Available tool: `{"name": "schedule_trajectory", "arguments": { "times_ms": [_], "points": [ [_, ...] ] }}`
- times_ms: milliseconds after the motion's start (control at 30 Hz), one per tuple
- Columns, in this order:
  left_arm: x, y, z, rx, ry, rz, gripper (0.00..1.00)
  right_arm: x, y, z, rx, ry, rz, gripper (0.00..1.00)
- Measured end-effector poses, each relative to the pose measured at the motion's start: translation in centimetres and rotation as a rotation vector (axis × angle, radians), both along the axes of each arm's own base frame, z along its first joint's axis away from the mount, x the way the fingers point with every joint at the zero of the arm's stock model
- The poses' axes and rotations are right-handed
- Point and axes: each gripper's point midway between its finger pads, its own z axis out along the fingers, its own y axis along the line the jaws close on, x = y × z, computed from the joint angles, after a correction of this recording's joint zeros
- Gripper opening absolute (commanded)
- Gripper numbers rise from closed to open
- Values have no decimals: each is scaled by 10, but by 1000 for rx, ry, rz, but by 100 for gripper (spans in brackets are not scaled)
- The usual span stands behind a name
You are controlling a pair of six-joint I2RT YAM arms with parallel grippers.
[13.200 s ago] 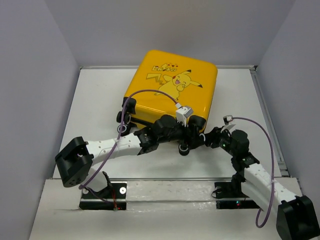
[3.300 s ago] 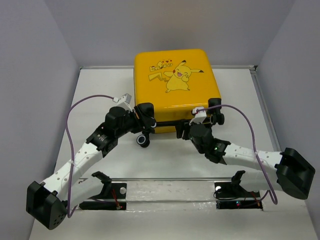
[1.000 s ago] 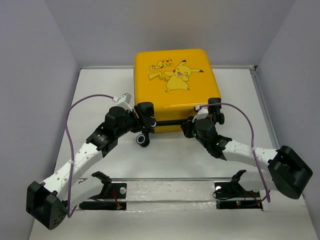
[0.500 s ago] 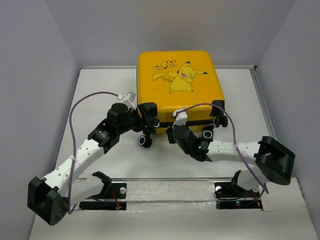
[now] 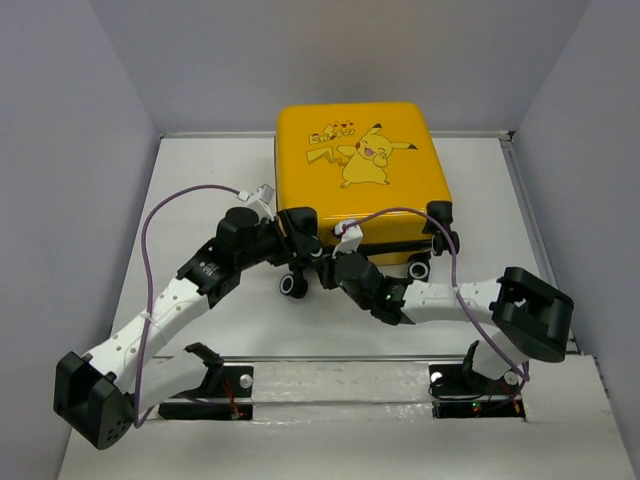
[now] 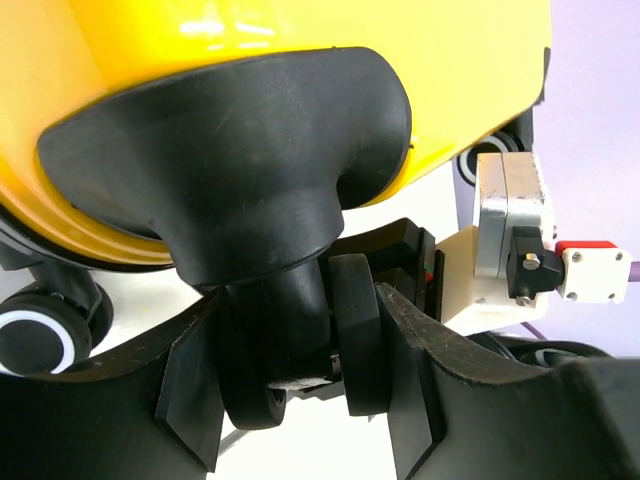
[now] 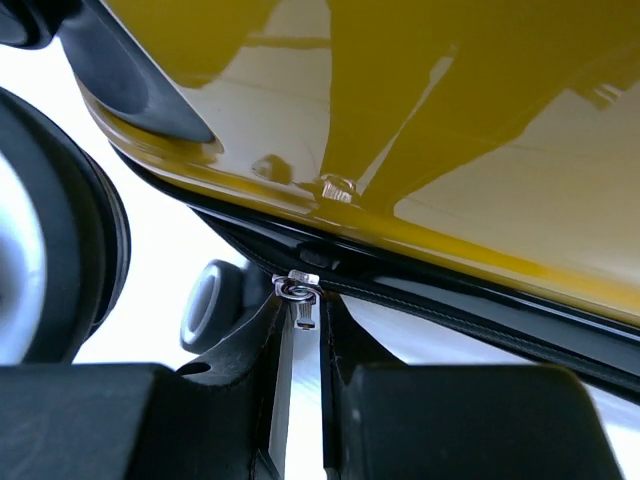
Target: Pack the luggage
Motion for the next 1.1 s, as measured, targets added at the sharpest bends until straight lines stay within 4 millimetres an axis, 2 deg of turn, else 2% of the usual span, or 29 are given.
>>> {"name": "schedule_trajectory", "arguments": {
  "times_ms": [400,467,533,700,900,933,967,1000,1033,1067,1100],
  "points": [
    [12,13,8,-8,-23,99,6,8,43,13,264,-61,-54,7],
    [13,13,9,-17,-23,106,6,4,47,17,282,-82,-57,7],
    [13,8,17,-56,-25,98,6,-14,61,28,301,-113,7,7],
    [-1,-6,27,-124,6,38,6,-30,59,37,296,-145,43,7],
    [0,-12,31,-186,20,47,6,-23,71,38,314,-172,30,7],
    [1,-10,29,-185,16,60,6,-21,74,36,312,-173,22,9],
    [5,-6,26,-178,5,88,6,-16,79,32,308,-174,4,19],
    [8,-2,21,-172,0,113,6,-14,80,29,308,-173,-11,44],
    [10,1,16,-165,1,133,6,-11,82,25,306,-170,-22,63],
    [10,3,12,-159,1,142,7,-11,84,21,304,-164,-25,63],
    [9,4,9,-153,2,144,8,-13,87,19,322,-151,-15,73]
  ]
}}
